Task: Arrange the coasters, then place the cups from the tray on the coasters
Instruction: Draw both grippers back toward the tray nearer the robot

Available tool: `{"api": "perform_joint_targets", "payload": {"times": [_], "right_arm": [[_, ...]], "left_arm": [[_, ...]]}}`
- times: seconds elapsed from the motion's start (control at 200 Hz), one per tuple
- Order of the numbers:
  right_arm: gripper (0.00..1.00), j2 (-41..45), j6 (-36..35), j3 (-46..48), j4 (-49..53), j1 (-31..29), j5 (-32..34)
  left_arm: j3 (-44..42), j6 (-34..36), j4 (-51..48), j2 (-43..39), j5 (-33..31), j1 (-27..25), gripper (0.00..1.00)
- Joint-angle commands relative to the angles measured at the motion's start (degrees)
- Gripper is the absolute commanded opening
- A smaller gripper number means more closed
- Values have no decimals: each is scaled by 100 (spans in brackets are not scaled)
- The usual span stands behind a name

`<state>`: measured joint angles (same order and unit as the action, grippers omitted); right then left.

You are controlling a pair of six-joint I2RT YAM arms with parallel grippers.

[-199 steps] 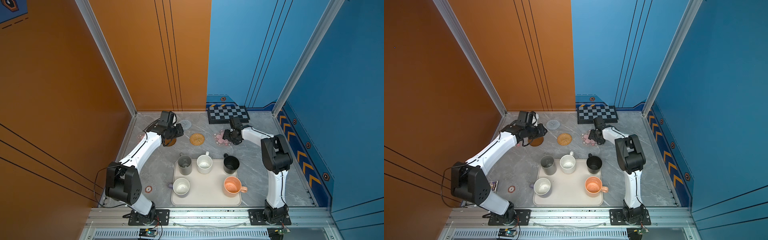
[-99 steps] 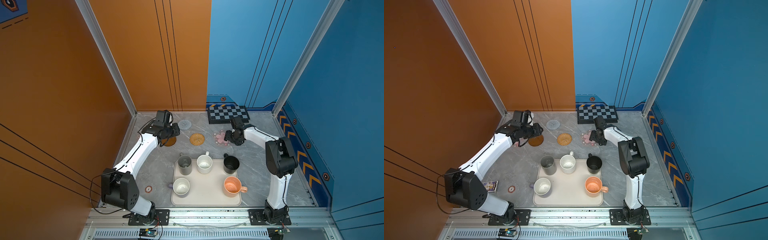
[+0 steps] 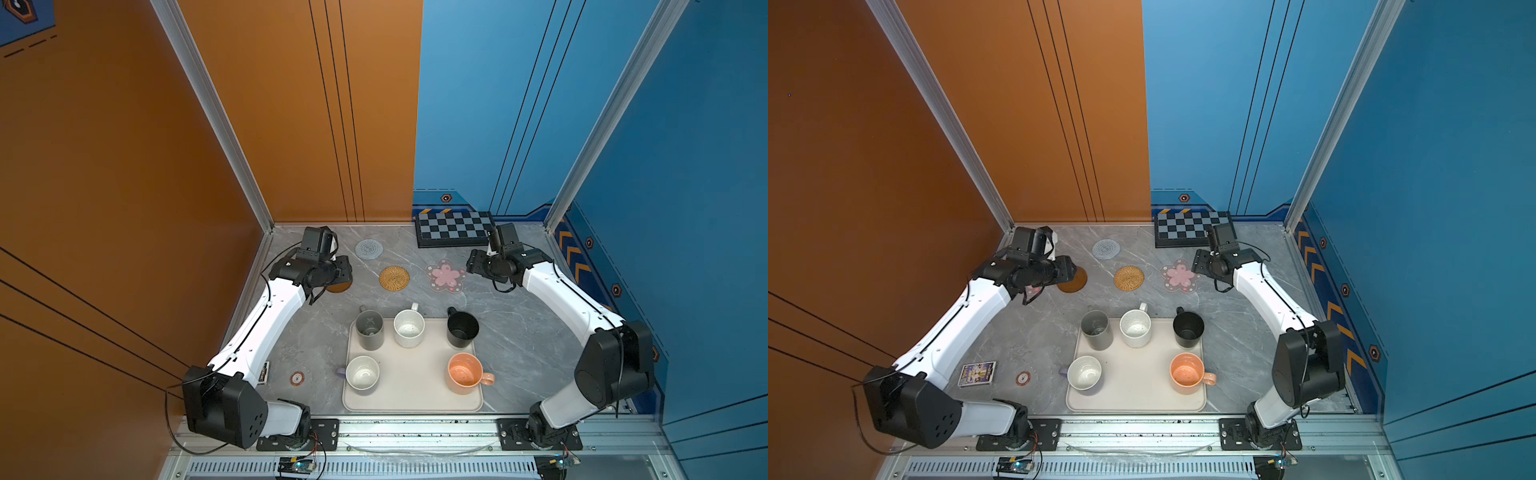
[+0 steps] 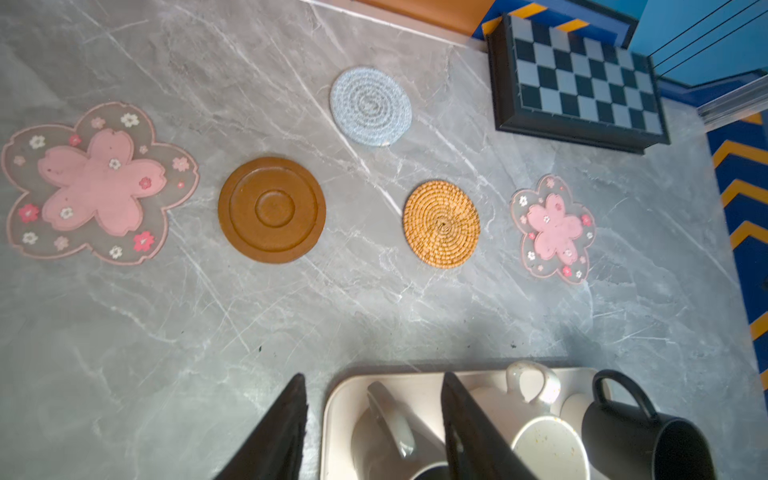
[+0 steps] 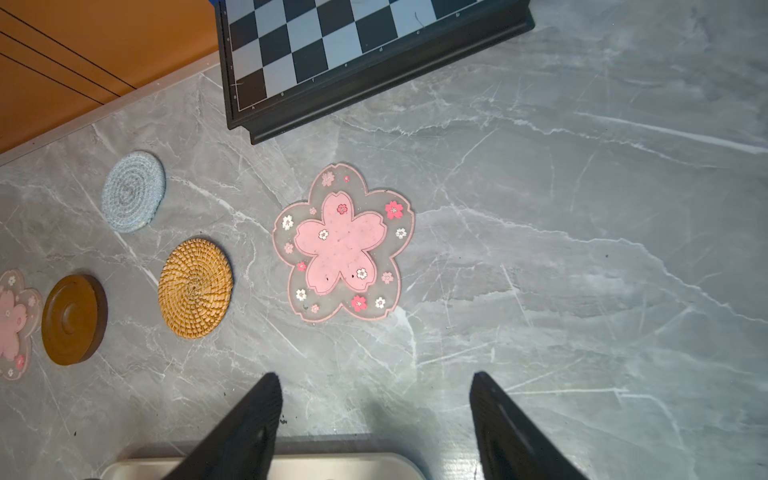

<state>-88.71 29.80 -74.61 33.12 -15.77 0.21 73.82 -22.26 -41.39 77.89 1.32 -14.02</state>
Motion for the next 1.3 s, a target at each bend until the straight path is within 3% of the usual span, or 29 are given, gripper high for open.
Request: {"api": "perform_joint_targets", "payload": {"times": [0.0,0.3,0.716,1.296], "right_arm": [[75,531,-154,320,378,-45,172],[76,2043,-170,1038,928,-256,474],[79,3990,90,2212,1556,-583,750],[79,3397,26,1947,1833,-818,658]], "left_arm": [[31,339,-936,-278,-421,-184,54],[-865,-78,-1086,-1719,-471,-484,64],[-1931,-501,-1094,-2889,-655,-909,67],[-1760,-606,-1119,-2479,-733,-1271,67]]}}
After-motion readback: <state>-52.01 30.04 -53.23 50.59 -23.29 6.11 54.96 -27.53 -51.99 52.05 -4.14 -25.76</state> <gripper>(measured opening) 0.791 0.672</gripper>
